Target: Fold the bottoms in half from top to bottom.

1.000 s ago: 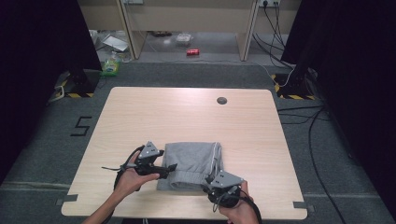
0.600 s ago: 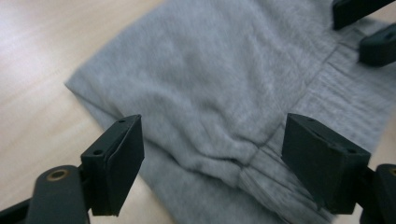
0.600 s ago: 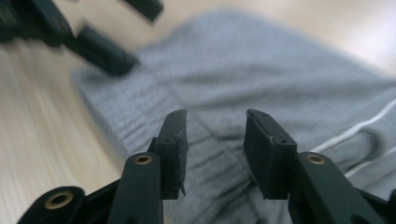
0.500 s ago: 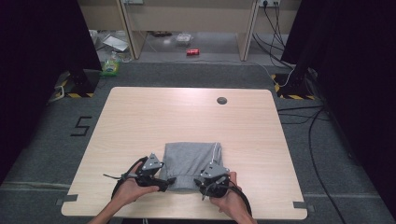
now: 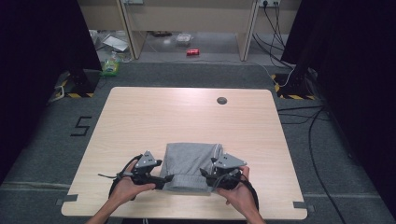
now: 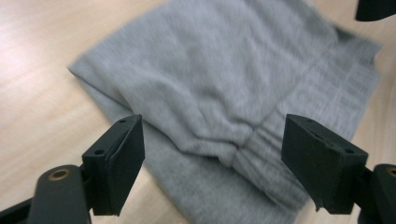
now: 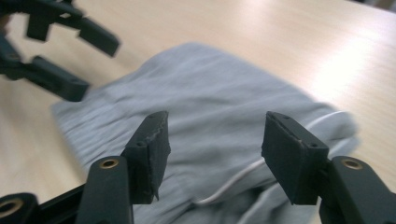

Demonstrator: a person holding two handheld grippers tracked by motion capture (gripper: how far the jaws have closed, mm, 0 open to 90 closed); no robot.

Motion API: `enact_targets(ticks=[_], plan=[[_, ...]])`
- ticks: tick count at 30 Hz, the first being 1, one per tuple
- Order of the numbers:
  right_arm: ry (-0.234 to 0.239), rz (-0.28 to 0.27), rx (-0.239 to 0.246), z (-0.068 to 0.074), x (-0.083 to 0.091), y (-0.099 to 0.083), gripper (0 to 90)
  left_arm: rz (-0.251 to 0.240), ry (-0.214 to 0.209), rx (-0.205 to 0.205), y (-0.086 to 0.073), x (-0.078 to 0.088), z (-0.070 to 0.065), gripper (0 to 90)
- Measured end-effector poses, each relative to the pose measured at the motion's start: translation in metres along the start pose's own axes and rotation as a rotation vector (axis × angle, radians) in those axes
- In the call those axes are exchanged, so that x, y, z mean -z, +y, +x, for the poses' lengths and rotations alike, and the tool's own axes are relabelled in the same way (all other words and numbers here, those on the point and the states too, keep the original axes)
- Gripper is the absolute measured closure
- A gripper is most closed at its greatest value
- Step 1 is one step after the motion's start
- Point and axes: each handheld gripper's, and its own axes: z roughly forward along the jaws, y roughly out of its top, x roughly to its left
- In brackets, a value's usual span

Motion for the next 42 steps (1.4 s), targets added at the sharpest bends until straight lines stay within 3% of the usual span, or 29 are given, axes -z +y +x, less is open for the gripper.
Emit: enact_targets(ticks=[13,18,24,27,37,42], plan=[[-0.089,0.013,-0.063,-0.037,-0.024,0.010,42.5,-0.002,0.054,0.038,0.017,-0.010,0.016,20.8],[-0.082,0.010,-0.041,-0.038,-0.031,0.020,43.5,0.020,0.052,0.049,0.024,-0.018,0.022,20.8],[-0.040,0.020,-0.063,-0.038,-0.042,0.029,42.0,0.040,0.057,0.062,0.028,-0.028,0.029,20.9],[-0.044,0.035,-0.072,-0.041,-0.044,0.026,41.9,0.048,0.075,0.060,0.026,-0.030,0.033,20.8],[-0.037,0.109,-0.100,-0.053,-0.056,0.003,43.3,0.069,0.078,0.078,0.019,-0.040,0.042,20.9],[-0.031,0.112,-0.106,-0.055,-0.059,-0.002,44.8,0.082,0.087,0.061,0.016,-0.043,0.042,20.8]])
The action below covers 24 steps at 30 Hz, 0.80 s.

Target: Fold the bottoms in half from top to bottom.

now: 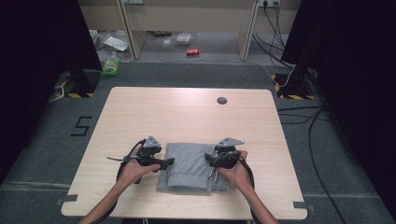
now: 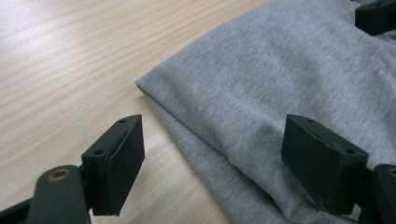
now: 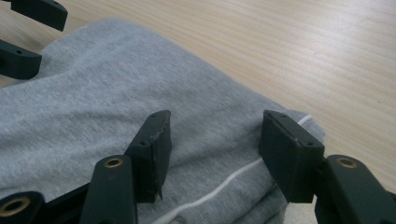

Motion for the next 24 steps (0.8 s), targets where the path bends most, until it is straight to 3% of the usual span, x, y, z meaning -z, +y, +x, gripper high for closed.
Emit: enact_targets(ticks=[6,11,17,24], plan=[[0.000,-0.001,0.018,0.000,0.000,-0.003,45.1,0.035,0.008,-0.027,-0.007,-0.009,-0.001,19.9],[-0.015,0.003,0.068,0.002,-0.002,-0.005,45.2,0.011,0.018,-0.035,-0.010,-0.010,-0.002,19.1],[-0.017,0.006,0.094,0.003,-0.004,-0.006,45.2,-0.032,0.028,-0.042,-0.016,-0.011,-0.004,18.7],[-0.015,0.015,0.113,0.003,-0.008,-0.006,45.5,-0.031,0.030,-0.048,-0.015,-0.012,-0.004,18.1]])
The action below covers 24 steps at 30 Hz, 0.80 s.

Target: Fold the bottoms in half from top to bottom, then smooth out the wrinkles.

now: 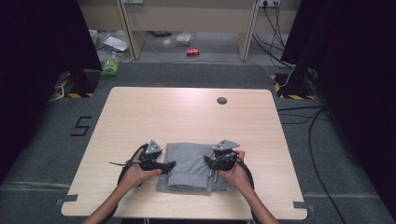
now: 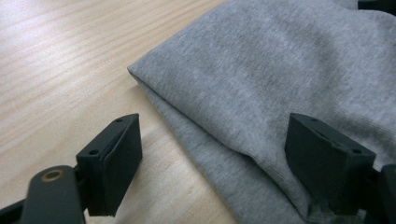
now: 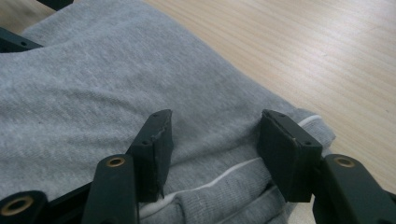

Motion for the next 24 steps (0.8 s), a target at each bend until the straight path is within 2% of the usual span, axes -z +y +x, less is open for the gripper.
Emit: enact_targets(ticks=[15,20,24], plan=[[0.009,-0.009,0.021,-0.002,-0.003,-0.001,47.3,0.003,0.012,0.000,0.001,-0.001,0.001,17.1],[0.018,-0.016,0.025,-0.008,-0.008,0.001,48.7,0.005,0.026,0.003,0.003,-0.004,0.001,16.8],[0.024,-0.032,0.034,-0.017,-0.016,0.005,48.6,0.006,0.038,0.013,0.007,-0.008,0.007,16.5]])
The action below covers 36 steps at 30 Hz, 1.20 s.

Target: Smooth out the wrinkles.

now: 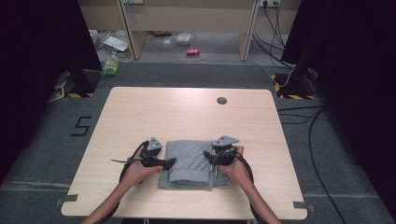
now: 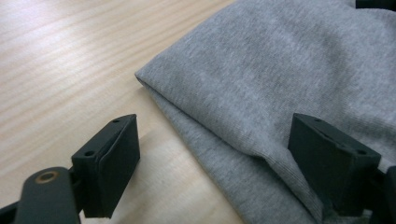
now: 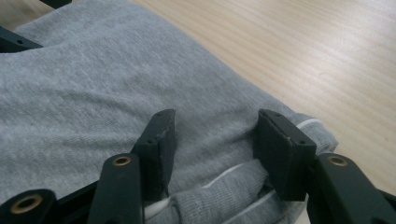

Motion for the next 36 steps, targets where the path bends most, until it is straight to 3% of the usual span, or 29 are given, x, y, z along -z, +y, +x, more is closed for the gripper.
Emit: enact_targets(ticks=[14,21,36], plan=[[-0.002,0.023,-0.006,-0.031,-0.039,0.034,48.2,-0.007,0.058,0.054,0.021,-0.022,0.037,16.5],[-0.006,0.019,-0.009,-0.039,-0.051,0.042,48.2,-0.005,0.073,0.063,0.028,-0.028,0.052,16.5],[-0.018,0.027,-0.024,-0.047,-0.063,0.054,47.5,-0.005,0.087,0.077,0.034,-0.034,0.064,16.4]])
